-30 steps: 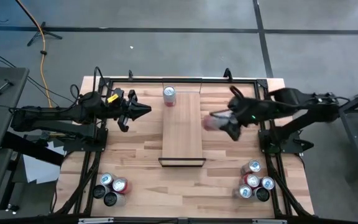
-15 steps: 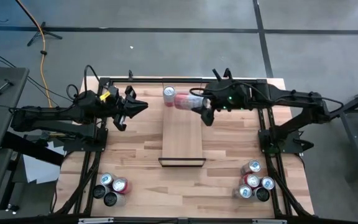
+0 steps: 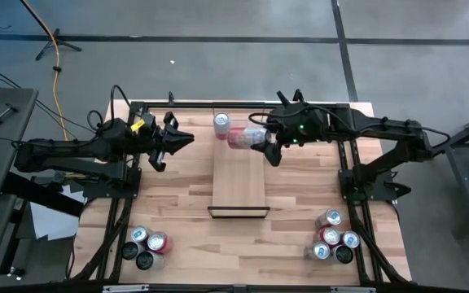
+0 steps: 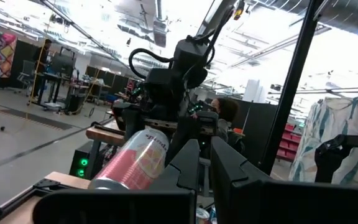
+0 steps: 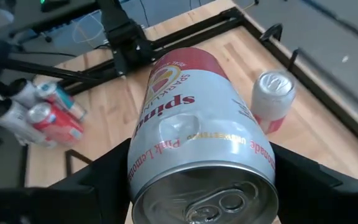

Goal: Place canned beverage on shelf
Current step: Put the orange soda can on the shelf aligned with the pink soda can

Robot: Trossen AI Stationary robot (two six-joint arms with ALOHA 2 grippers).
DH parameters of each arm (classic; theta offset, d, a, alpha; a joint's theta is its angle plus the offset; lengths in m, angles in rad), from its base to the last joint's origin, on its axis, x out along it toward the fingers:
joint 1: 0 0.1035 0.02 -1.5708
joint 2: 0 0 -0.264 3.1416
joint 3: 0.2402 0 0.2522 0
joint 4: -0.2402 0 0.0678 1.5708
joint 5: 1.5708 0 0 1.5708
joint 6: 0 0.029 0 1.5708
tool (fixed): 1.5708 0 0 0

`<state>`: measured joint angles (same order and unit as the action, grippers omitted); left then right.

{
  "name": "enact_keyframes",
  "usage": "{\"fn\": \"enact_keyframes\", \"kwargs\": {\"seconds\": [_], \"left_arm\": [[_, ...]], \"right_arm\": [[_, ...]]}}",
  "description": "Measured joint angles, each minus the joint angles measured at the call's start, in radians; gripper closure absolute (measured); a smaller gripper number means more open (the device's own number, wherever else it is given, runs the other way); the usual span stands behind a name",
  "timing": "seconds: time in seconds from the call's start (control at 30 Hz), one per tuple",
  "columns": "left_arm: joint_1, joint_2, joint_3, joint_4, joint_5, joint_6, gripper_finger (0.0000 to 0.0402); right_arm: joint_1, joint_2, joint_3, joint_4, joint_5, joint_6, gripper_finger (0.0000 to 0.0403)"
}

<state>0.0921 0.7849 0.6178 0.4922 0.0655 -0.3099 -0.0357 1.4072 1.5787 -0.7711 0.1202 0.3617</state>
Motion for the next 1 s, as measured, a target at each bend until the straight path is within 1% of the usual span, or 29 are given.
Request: {"fn": "enact_keyframes", "kwargs": {"seconds": [0.1, 0.23, 0.33, 0.4, 0.5, 0.6, 0.7, 0.9, 1.0], "left_arm": [[0.0, 0.0, 0.002, -0.039, -0.059, 0.0, 0.0401], [0.006, 0.001, 0.039, -0.242, -0.157, -0.027, 0.0401], [0.017, 0.004, 0.065, -0.336, -0.164, -0.046, 0.0401], [0.019, 0.007, 0.067, -0.364, -0.164, -0.052, 0.0401], [0.019, 0.006, 0.068, -0.364, -0.164, -0.052, 0.0401], [0.019, 0.007, 0.068, -0.371, -0.155, -0.052, 0.0401], [0.019, 0.006, 0.068, -0.375, -0.132, -0.039, 0.0401], [0.018, 0.006, 0.068, -0.369, -0.121, -0.037, 0.0401], [0.019, 0.006, 0.068, -0.369, -0.122, -0.035, 0.0401]], "right_arm": [[-0.01, 0.029, 0.041, -0.07, -0.03, 0.054, 0.0119], [-0.037, 0.153, 0.201, -0.292, -0.016, 0.04, 0.0119], [-0.054, 0.285, 0.348, -0.485, 0.026, 0.002, 0.0119], [-0.065, 0.378, 0.436, -0.603, 0.04, -0.027, 0.0119], [-0.079, 0.497, 0.519, -0.722, 0.042, -0.057, 0.0119], [-0.088, 0.587, 0.557, -0.763, 0.041, -0.091, 0.0119], [-0.095, 0.642, 0.565, -0.778, 0.025, -0.118, 0.0119], [-0.105, 0.705, 0.565, -0.789, -0.067, -0.138, 0.0119], [-0.105, 0.719, 0.558, -0.789, -0.073, -0.136, 0.0119]]}}
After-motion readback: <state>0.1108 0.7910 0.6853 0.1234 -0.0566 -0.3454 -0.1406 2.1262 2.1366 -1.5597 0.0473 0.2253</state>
